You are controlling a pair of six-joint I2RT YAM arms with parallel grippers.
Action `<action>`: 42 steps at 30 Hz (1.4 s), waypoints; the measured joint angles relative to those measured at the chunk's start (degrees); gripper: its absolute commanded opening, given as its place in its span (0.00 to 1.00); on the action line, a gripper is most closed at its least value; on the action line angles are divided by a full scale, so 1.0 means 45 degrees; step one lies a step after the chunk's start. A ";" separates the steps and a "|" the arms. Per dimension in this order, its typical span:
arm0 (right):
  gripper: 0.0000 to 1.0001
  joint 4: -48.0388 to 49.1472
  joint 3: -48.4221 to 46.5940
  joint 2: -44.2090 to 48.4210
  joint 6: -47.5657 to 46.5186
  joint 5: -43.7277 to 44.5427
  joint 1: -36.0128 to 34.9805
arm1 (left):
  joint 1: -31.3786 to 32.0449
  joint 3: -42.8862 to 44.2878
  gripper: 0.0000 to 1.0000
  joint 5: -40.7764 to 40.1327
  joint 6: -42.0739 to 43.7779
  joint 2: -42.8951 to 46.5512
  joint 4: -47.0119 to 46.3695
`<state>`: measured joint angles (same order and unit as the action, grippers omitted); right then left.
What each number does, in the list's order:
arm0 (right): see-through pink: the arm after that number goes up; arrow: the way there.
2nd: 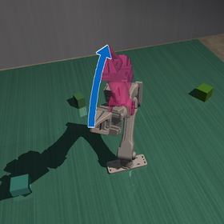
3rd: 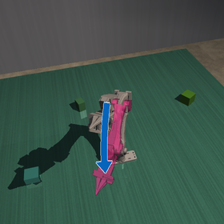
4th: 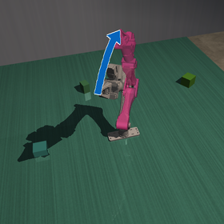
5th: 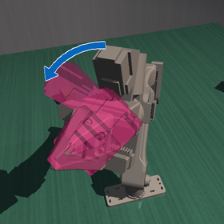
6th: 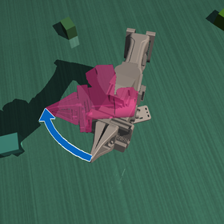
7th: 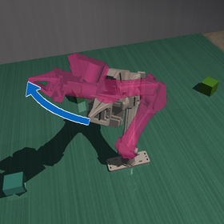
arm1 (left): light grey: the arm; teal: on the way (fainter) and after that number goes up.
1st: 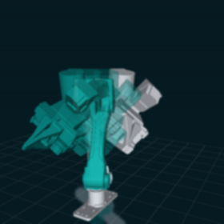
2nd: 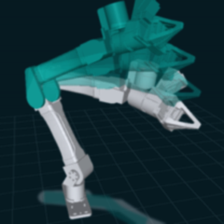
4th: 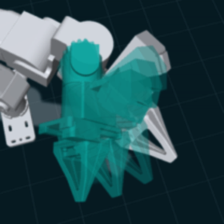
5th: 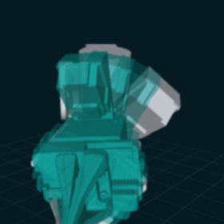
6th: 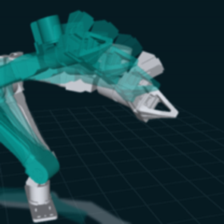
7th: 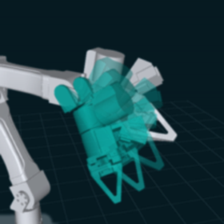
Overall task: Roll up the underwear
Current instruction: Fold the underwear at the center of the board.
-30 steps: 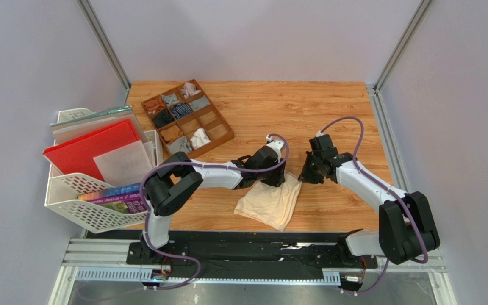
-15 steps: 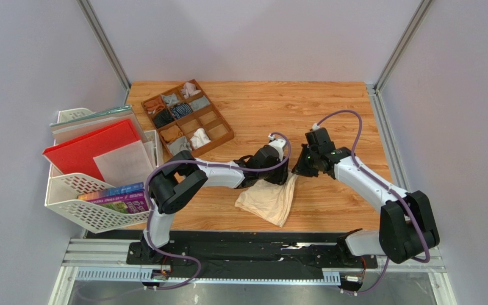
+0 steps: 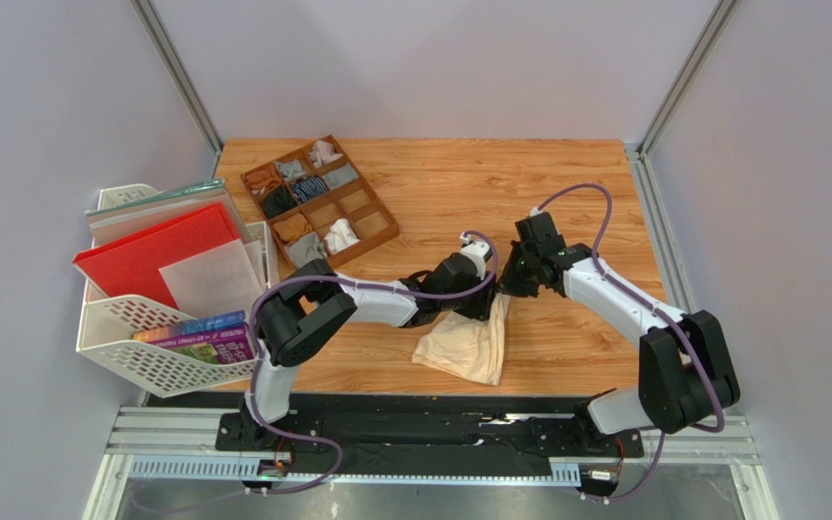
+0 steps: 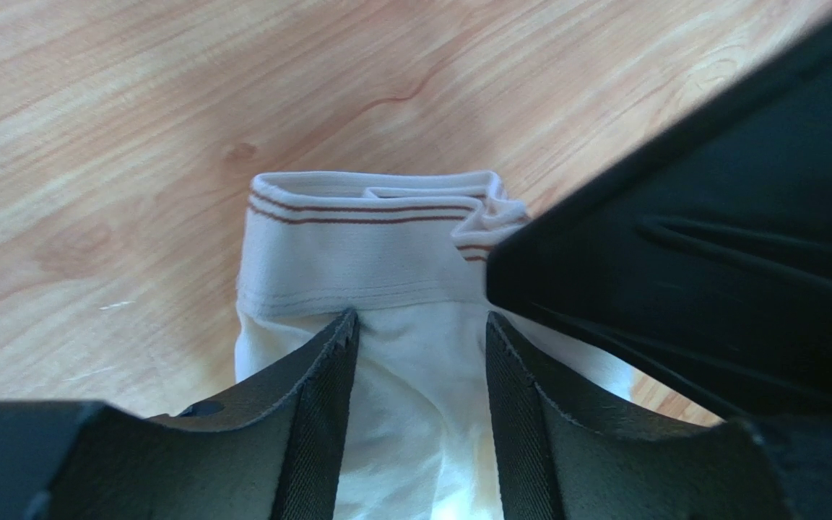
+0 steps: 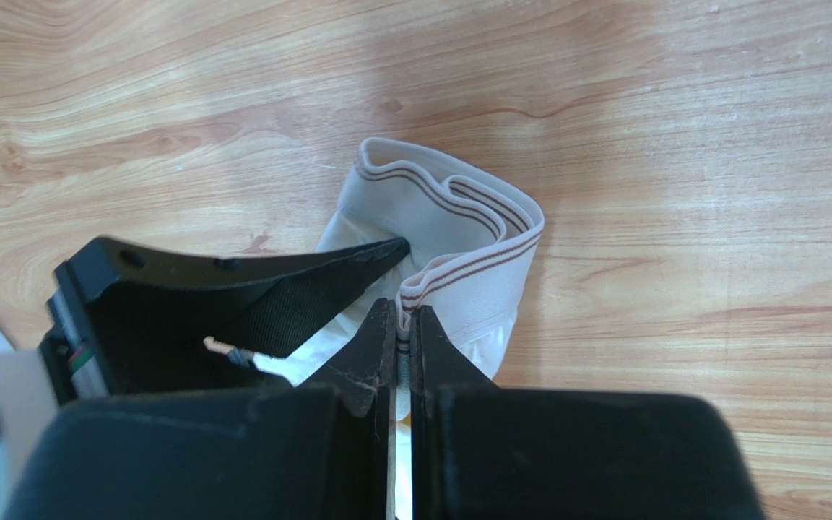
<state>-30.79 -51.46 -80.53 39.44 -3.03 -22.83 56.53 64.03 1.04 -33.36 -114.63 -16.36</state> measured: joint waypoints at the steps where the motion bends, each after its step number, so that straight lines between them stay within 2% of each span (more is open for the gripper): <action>1: 0.00 -0.0005 0.0000 -0.0029 0.0010 0.0015 0.0000 | 0.0039 -0.0010 0.55 -0.0019 -0.0029 0.0000 -0.0039; 6: 0.00 0.0049 0.0000 -0.0520 0.0087 0.0243 -0.0005 | 0.0170 -0.0525 0.59 -0.0345 -0.0442 0.0452 -0.0019; 13: 0.00 0.0170 -0.0078 -0.0937 0.0228 0.0345 -0.0005 | -0.0136 -0.1462 0.59 -0.0568 -0.0539 0.2055 0.1205; 19: 0.00 0.0238 -0.0413 -0.1219 0.0277 0.0389 -0.0097 | -0.0238 -0.2171 0.52 -0.0889 -0.0476 0.3551 0.1632; 26: 0.00 -0.0073 -0.1297 -0.1613 0.0403 0.1088 -0.0670 | -0.0238 -0.2176 0.41 -0.0908 -0.0389 0.3060 0.1574; 32: 0.00 -0.0738 -0.2331 -0.2429 0.0937 0.1953 -0.1311 | -0.0238 -0.2501 0.41 -0.0758 -0.0374 0.2331 0.1015; 42: 0.00 -0.2161 -0.3541 -0.3604 0.2336 0.3249 -0.2506 | -0.0253 -0.3463 0.41 -0.0330 -0.0398 0.1977 -0.1739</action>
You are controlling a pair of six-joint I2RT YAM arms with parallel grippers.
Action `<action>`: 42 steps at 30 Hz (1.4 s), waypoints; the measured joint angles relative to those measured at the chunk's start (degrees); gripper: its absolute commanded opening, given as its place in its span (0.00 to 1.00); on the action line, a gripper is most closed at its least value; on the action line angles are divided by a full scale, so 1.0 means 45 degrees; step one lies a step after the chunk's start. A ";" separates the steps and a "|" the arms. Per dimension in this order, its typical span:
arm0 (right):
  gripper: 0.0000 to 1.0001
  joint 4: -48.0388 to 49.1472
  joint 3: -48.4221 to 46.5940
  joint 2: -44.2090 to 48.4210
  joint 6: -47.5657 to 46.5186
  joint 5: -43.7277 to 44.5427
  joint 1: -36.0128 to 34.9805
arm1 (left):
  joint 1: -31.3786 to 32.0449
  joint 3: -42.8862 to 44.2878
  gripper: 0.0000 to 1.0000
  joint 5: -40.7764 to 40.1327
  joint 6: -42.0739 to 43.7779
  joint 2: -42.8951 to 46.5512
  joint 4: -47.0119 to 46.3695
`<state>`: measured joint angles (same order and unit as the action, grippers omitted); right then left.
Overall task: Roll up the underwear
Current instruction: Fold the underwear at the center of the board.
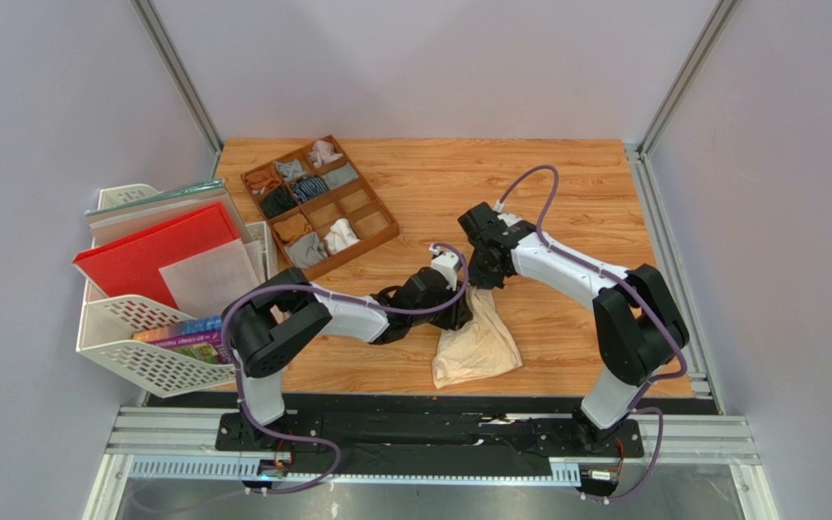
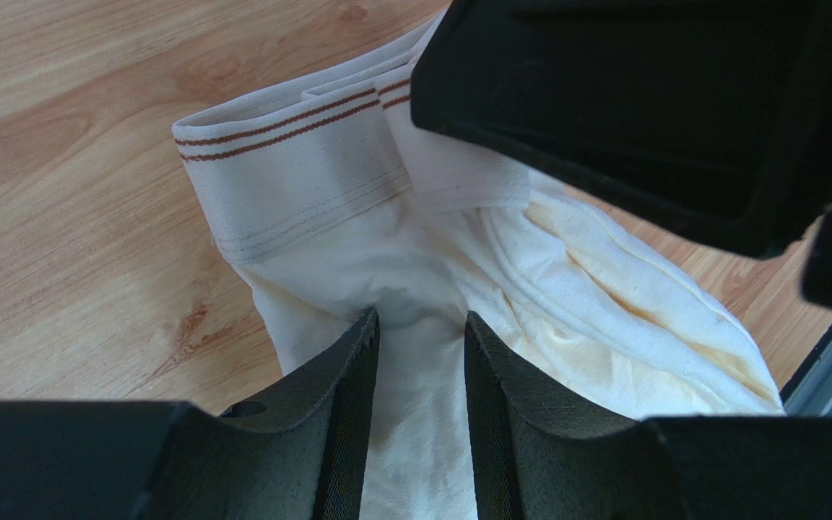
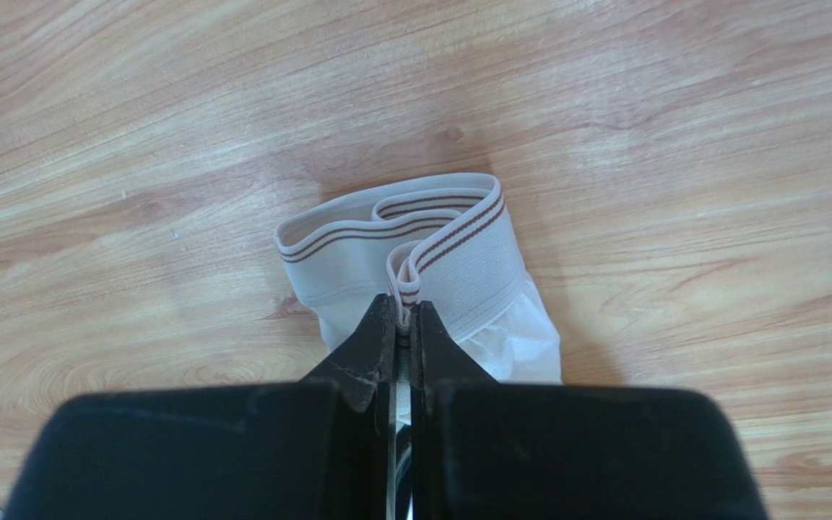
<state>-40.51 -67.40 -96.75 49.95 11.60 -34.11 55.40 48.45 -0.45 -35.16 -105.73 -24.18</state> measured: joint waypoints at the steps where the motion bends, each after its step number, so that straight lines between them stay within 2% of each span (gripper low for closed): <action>1: 0.00 -0.0078 -0.0117 -0.0107 0.0131 0.0073 -0.0083 | 0.0000 -0.0146 0.41 0.0005 0.0000 0.0005 -0.0277; 8: 0.00 -0.0491 -0.0831 -0.1049 0.1117 0.0476 -0.0578 | -0.0024 -0.0792 0.41 0.0403 0.0194 0.0015 -0.1549; 13: 0.00 -0.0797 -0.1205 -0.1632 0.1647 0.0709 -0.0743 | -0.0024 -0.1467 0.45 0.0457 0.0209 0.0379 -0.2040; 20: 0.00 -0.1345 -0.1875 -0.2229 0.2268 0.1302 -0.0971 | -0.0024 -0.2657 0.54 0.0316 0.0204 0.3070 -0.0559; 21: 0.00 -0.1443 -0.1982 -0.2327 0.2336 0.1389 -0.1005 | -0.0024 -0.2705 0.55 0.0291 0.0170 0.3857 -0.0141; 25: 0.00 -0.1768 -0.2390 -0.2739 0.2526 0.1656 -0.1122 | -0.0024 -0.2584 0.59 0.0389 -0.0087 0.4799 0.0491; 26: 0.00 -0.1870 -0.2501 -0.2832 0.2565 0.1739 -0.1151 | -0.0024 -0.2501 0.63 0.0505 -0.0175 0.4891 0.0680; 34: 0.00 -0.2215 -0.2778 -0.3079 0.2628 0.2171 -0.1331 | -0.0024 -0.1749 0.63 0.2045 -0.1185 0.4886 0.2691; 42: 0.00 -0.2200 -0.2788 -0.3259 0.2633 0.2215 -0.1331 | -0.0024 -0.1841 0.63 0.3303 -0.3376 0.4881 0.2783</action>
<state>-50.41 -79.94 -111.42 61.80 21.56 -40.10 55.29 40.16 14.41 -50.35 -83.77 -11.66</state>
